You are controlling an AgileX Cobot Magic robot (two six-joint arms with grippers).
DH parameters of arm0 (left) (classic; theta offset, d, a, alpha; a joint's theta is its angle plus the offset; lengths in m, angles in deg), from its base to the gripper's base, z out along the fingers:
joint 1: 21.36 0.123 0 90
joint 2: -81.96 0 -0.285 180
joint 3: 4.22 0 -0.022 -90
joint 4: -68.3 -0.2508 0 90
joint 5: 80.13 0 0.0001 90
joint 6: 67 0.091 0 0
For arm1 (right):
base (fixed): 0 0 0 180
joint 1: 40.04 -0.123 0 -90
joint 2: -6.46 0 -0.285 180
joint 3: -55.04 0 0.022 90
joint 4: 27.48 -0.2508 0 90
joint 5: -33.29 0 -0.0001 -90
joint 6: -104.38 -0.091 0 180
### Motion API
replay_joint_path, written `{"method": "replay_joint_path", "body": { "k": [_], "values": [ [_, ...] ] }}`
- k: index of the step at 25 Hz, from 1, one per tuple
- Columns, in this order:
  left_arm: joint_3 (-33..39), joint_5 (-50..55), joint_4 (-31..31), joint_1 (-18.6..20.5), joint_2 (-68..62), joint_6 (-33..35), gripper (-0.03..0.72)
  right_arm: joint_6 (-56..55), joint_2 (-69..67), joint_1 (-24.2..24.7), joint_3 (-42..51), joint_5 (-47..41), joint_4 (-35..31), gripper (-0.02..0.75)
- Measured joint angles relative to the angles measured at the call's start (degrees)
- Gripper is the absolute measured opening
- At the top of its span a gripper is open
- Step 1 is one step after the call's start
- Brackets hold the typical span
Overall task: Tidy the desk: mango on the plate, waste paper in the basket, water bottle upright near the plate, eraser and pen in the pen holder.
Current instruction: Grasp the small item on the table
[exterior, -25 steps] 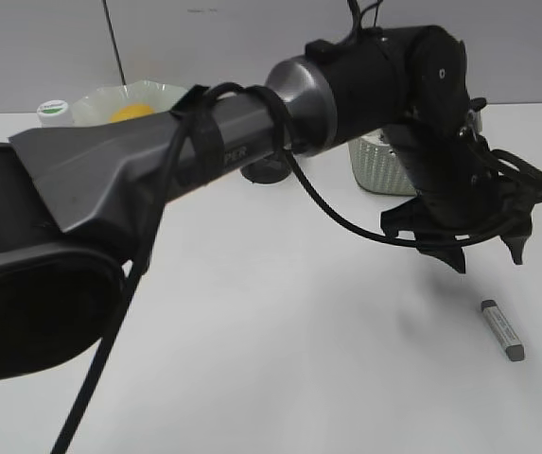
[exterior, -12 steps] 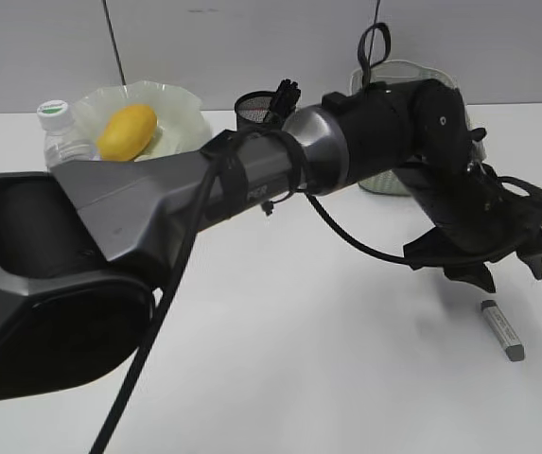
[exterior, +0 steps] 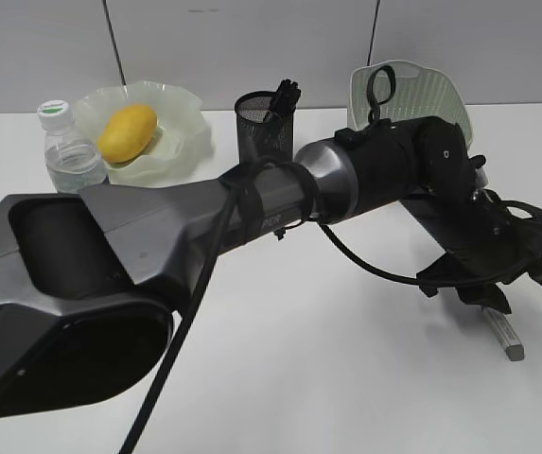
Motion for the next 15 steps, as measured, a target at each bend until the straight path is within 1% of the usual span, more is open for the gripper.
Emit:
{"method": "replay_joint_path", "body": {
  "k": [2,6,13,15],
  "values": [
    [0.0,-1.4,0.4,-0.1,0.0,-0.1,0.384,0.0,0.0,0.0,0.0,0.0,0.0,0.503],
    [0.0,-7.0,4.6,-0.1,0.0,-0.1,0.384,0.0,0.0,0.0,0.0,0.0,0.0,0.500],
    [0.0,-10.0,5.4,-0.5,-0.9,-0.1,0.383,-0.1,0.0,0.0,0.0,0.0,0.0,0.498],
    [0.0,-10.1,3.8,-1.2,-1.4,-0.1,0.383,-0.1,0.0,0.0,0.0,0.0,0.0,0.498]
  ]
}}
